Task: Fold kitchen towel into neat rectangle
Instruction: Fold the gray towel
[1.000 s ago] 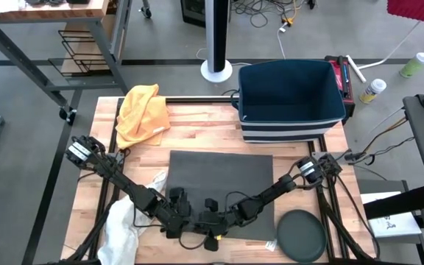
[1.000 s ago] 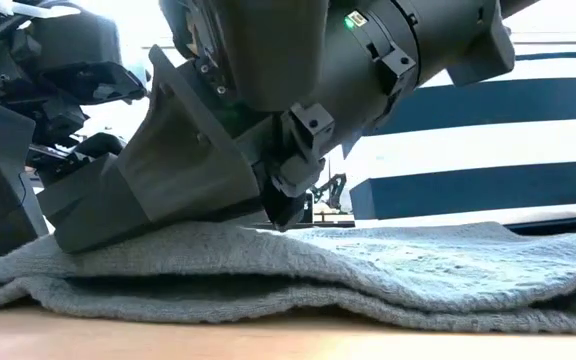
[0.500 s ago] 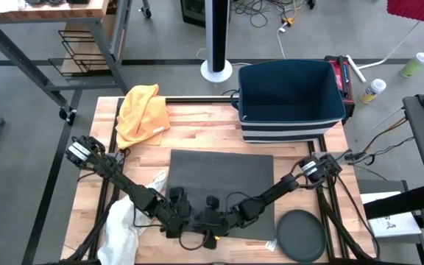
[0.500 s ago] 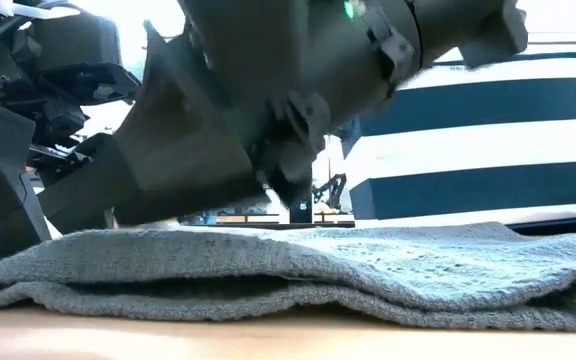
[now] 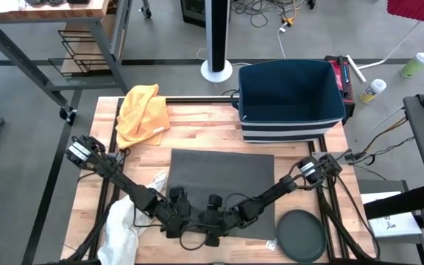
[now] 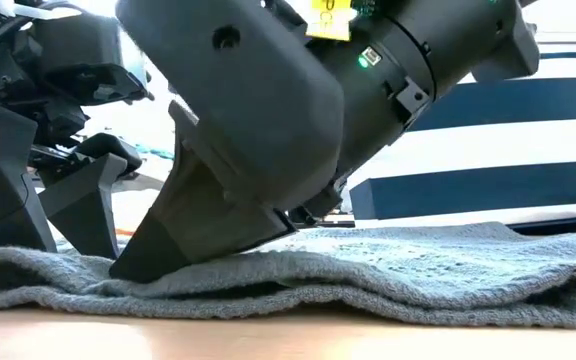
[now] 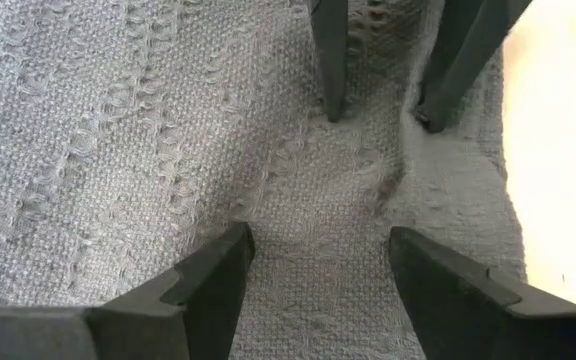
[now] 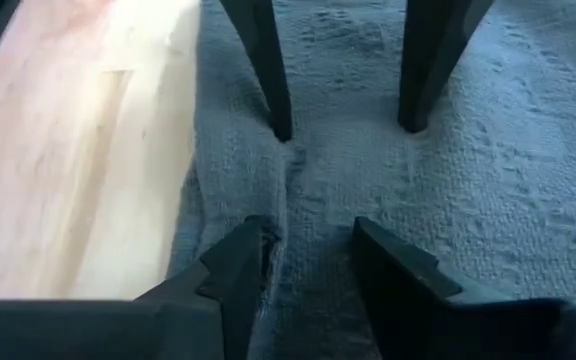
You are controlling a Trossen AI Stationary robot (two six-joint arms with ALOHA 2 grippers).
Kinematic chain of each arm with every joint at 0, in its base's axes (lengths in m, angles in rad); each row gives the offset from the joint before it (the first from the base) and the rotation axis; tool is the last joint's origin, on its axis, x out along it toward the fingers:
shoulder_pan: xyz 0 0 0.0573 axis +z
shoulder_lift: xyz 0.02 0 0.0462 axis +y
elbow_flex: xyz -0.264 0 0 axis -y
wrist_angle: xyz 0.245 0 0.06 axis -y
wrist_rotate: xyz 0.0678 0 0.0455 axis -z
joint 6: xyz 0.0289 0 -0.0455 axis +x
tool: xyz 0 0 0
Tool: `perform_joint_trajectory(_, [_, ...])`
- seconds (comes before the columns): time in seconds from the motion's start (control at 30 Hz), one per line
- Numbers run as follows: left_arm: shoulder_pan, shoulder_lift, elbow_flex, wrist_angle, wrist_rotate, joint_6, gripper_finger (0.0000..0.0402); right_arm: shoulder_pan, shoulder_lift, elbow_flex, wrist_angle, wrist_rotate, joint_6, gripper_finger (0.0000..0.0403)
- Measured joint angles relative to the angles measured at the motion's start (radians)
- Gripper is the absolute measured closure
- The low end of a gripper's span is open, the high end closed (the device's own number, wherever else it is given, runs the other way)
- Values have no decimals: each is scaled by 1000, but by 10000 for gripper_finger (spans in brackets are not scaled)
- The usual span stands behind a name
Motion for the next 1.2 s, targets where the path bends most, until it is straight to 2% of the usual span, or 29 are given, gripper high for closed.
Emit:
perform_joint_trajectory(0.2, [-1, -3, 0, -7, 1, 54, 166, 13, -82, 0, -58, 12, -54, 237])
perform_joint_trajectory(0.3, [-6, -4, 7, -13, 2, 87, 166, 18, -97, -1, -233, 76, -24, 236])
perform_joint_trajectory(0.4, [-13, -4, 24, -14, 5, 125, 166, 25, -93, -8, -354, 79, 41, 236])
perform_joint_trajectory(0.57, [-9, -5, 41, -26, -33, 175, 166, 39, -87, -18, -282, 34, 51, 236])
perform_joint_trajectory(0.73, [-9, -21, 79, -76, -107, 185, 166, 40, -130, -18, -302, 30, 49, 236])
perform_joint_trajectory(0.93, [-11, -2, 78, 192, -139, 187, 166, 56, -165, -24, -292, 36, 90, 245])
perform_joint_trajectory(1.2, [-23, 144, 73, 236, -139, 154, 166, 79, -93, -52, -282, 9, 232, 249])
